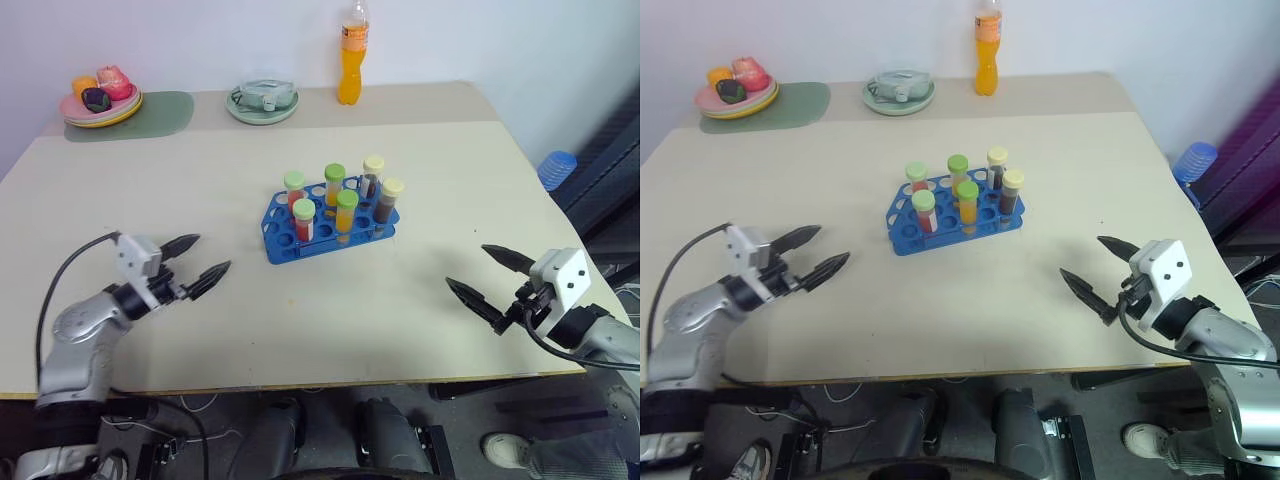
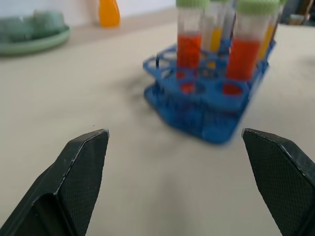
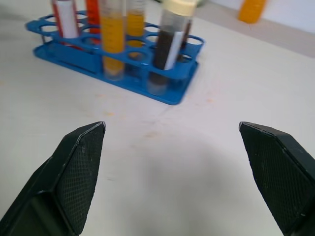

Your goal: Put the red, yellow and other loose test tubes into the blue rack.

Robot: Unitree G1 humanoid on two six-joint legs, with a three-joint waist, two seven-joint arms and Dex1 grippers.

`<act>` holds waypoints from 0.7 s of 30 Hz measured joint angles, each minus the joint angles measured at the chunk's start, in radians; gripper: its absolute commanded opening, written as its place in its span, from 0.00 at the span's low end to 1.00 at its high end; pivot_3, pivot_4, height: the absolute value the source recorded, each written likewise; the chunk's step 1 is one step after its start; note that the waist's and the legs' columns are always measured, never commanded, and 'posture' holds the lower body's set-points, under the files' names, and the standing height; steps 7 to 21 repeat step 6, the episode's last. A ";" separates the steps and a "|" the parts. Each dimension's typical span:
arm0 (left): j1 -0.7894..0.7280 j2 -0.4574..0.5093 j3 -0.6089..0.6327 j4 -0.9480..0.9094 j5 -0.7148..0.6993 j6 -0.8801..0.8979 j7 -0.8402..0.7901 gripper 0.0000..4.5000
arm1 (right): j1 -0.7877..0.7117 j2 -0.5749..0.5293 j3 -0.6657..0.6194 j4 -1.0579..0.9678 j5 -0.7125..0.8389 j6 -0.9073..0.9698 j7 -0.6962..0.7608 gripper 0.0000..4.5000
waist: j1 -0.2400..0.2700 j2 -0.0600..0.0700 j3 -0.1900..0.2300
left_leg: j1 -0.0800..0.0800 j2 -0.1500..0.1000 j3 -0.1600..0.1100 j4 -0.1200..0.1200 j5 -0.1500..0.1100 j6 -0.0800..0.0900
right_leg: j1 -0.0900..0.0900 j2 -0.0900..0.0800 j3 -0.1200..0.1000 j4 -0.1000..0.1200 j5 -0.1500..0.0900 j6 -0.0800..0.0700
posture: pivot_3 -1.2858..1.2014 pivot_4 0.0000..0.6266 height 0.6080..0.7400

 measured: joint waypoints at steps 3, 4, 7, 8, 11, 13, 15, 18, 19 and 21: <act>0.033 0.022 0.039 -0.002 -0.009 0.016 -0.006 0.99 | -0.004 0.000 -0.011 0.022 0.001 0.000 0.007 1.00 | 0.000 0.000 0.000 | 0.000 0.000 0.000 0.000 0.000 0.000 | 0.000 0.000 0.000 0.000 0.000 0.000 | 0.52 0.24 1.00; 0.039 0.023 0.048 -0.007 -0.013 0.023 -0.007 0.99 | -0.006 0.000 -0.015 0.028 0.002 0.000 0.010 1.00 | 0.000 0.000 0.000 | 0.000 0.000 0.000 0.000 0.000 0.000 | 0.000 0.000 0.000 0.000 0.000 0.000 | 0.52 0.24 1.00; 0.045 0.023 0.055 -0.023 -0.022 0.039 -0.008 0.99 | -0.012 0.000 -0.022 0.035 0.010 0.000 0.014 1.00 | 0.000 0.000 0.000 | 0.000 0.000 0.000 0.000 0.000 0.000 | 0.000 0.000 0.000 0.000 0.000 0.000 | 0.52 0.24 1.00; 0.045 0.023 0.055 -0.023 -0.022 0.039 -0.008 0.99 | -0.012 0.000 -0.022 0.035 0.010 0.000 0.014 1.00 | 0.000 0.000 0.000 | 0.000 0.000 0.000 0.000 0.000 0.000 | 0.000 0.000 0.000 0.000 0.000 0.000 | 0.52 0.24 1.00; 0.045 0.023 0.055 -0.023 -0.022 0.039 -0.008 0.99 | -0.012 0.000 -0.022 0.035 0.010 0.000 0.014 1.00 | 0.000 0.000 0.000 | 0.000 0.000 0.000 0.000 0.000 0.000 | 0.000 0.000 0.000 0.000 0.000 0.000 | 0.52 0.24 1.00; 0.045 0.023 0.055 -0.023 -0.022 0.039 -0.008 0.99 | -0.012 0.000 -0.022 0.035 0.010 0.000 0.014 1.00 | 0.000 0.000 0.000 | 0.000 0.000 0.000 0.000 0.000 0.000 | 0.000 0.000 0.000 0.000 0.000 0.000 | 0.52 0.24 1.00; 0.045 0.023 0.055 -0.023 -0.022 0.039 -0.008 0.99 | -0.012 0.000 -0.022 0.035 0.010 0.000 0.014 1.00 | 0.000 0.000 0.000 | 0.000 0.000 0.000 0.000 0.000 0.000 | 0.000 0.000 0.000 0.000 0.000 0.000 | 0.52 0.24 1.00; 0.045 0.023 0.055 -0.023 -0.022 0.039 -0.008 0.99 | -0.012 0.000 -0.022 0.035 0.010 0.000 0.014 1.00 | 0.000 0.000 0.000 | 0.000 0.000 0.000 0.000 0.000 0.000 | 0.000 0.000 0.000 0.000 0.000 0.000 | 0.52 0.24 1.00; 0.045 0.023 0.055 -0.023 -0.022 0.039 -0.008 0.99 | -0.012 0.000 -0.022 0.035 0.010 0.000 0.014 1.00 | 0.000 0.000 0.000 | 0.000 0.000 0.000 0.000 0.000 0.000 | 0.000 0.000 0.000 0.000 0.000 0.000 | 0.52 0.24 1.00; 0.045 0.023 0.055 -0.023 -0.022 0.039 -0.008 0.99 | -0.012 0.000 -0.022 0.035 0.010 0.000 0.014 1.00 | 0.000 0.000 0.000 | 0.000 0.000 0.000 0.000 0.000 0.000 | 0.000 0.000 0.000 0.000 0.000 0.000 | 0.52 0.24 1.00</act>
